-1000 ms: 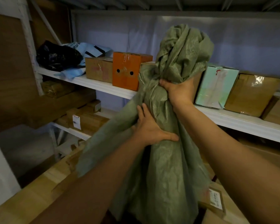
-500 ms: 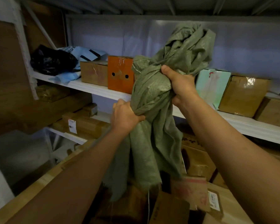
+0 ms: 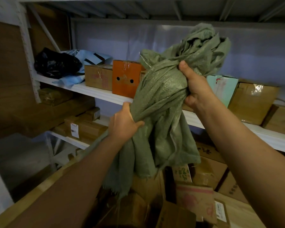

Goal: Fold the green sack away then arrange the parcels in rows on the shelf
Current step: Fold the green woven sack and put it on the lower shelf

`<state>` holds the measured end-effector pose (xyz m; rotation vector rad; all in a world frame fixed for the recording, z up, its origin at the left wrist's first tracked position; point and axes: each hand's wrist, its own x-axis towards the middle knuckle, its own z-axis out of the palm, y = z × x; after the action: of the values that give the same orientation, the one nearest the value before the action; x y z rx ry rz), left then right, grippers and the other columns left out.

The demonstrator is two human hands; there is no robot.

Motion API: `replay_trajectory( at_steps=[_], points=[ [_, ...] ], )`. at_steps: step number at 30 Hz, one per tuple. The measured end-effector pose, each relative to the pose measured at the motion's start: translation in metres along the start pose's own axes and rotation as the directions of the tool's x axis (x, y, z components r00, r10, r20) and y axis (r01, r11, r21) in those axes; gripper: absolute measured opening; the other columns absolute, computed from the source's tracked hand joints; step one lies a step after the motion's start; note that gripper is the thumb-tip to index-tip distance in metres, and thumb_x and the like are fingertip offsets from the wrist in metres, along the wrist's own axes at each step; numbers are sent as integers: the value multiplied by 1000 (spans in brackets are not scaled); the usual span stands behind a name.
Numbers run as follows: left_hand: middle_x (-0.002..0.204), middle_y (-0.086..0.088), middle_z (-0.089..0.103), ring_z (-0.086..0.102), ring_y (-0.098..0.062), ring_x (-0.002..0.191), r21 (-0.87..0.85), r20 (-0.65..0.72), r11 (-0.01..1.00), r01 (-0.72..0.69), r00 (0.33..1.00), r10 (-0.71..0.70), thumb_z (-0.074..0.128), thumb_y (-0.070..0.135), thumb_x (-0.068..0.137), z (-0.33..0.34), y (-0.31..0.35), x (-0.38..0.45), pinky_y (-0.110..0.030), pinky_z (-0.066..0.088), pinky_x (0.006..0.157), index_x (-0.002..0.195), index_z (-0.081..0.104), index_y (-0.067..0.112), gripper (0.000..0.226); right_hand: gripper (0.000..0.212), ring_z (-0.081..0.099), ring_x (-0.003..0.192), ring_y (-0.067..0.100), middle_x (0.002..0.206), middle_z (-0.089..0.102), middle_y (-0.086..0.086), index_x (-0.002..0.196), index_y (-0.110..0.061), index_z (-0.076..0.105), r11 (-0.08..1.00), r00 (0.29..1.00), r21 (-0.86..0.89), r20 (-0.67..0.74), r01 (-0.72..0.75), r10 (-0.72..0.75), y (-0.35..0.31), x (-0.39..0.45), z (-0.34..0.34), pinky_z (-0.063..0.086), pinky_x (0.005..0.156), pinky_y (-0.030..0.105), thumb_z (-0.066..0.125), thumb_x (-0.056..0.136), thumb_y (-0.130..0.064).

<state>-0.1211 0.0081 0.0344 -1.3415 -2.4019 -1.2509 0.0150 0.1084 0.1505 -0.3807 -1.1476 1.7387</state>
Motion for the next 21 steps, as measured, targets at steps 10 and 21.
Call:
replay_trajectory(
  at_steps=[10,21],
  points=[
    [94,-11,58,52,-25,86,143,-32,972,-187,981,194,50,21,95,-10,-7,16,-29,34,69,98,65,6,21,28,72,65,19,76,75,7,93,-12,65,815,893,-403,-10,-416,451,19,2,-51,59,56,31,54,92,-38],
    [159,5,-13,-11,-25,148,254,102,708,-658,747,657,75,54,68,-1,17,17,-61,-1,116,146,-12,37,119,24,65,93,23,92,73,4,105,-13,66,338,744,-878,-30,-339,667,34,-1,-75,51,85,36,67,82,-19]
  ],
)
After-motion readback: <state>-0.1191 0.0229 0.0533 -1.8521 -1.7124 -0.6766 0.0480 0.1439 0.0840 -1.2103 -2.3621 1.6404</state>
